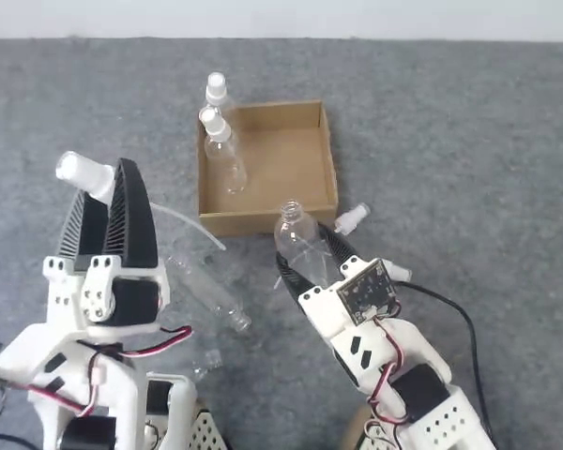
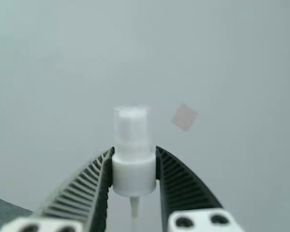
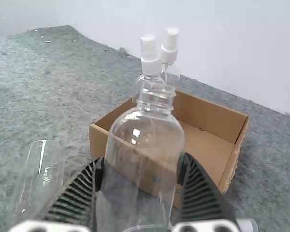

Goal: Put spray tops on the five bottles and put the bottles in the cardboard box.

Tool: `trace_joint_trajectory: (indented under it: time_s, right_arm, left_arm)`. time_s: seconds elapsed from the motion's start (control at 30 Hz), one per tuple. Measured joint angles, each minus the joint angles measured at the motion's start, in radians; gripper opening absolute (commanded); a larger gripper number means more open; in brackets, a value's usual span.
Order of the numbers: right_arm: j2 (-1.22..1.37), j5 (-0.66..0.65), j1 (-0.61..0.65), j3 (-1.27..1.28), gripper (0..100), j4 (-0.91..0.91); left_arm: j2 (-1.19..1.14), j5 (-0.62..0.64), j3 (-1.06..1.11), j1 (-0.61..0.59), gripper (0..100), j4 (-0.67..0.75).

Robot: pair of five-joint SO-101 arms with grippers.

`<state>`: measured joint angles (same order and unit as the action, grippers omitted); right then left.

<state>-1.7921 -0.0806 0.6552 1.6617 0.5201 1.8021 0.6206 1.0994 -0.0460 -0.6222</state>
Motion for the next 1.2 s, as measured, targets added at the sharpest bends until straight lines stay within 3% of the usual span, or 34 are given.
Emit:
trace_joint_trajectory:
  time_s: [0.4, 0.6, 1.2]
  right_arm:
    - [0.0, 0.0, 0.0, 0.0, 0.6, 0.0]
    - [0.0, -0.117, 0.086, 0.0, 0.6, 0.0]
    - [0.0, -0.249, 0.17, 0.0, 0.6, 0.0]
  left_arm:
    - [0.0, 0.055, 0.005, 0.0, 1, 0.0]
    - [0.0, 0.057, 0.005, 0.0, 1, 0.0]
    - [0.0, 0.057, 0.043, -0.002, 1, 0.0]
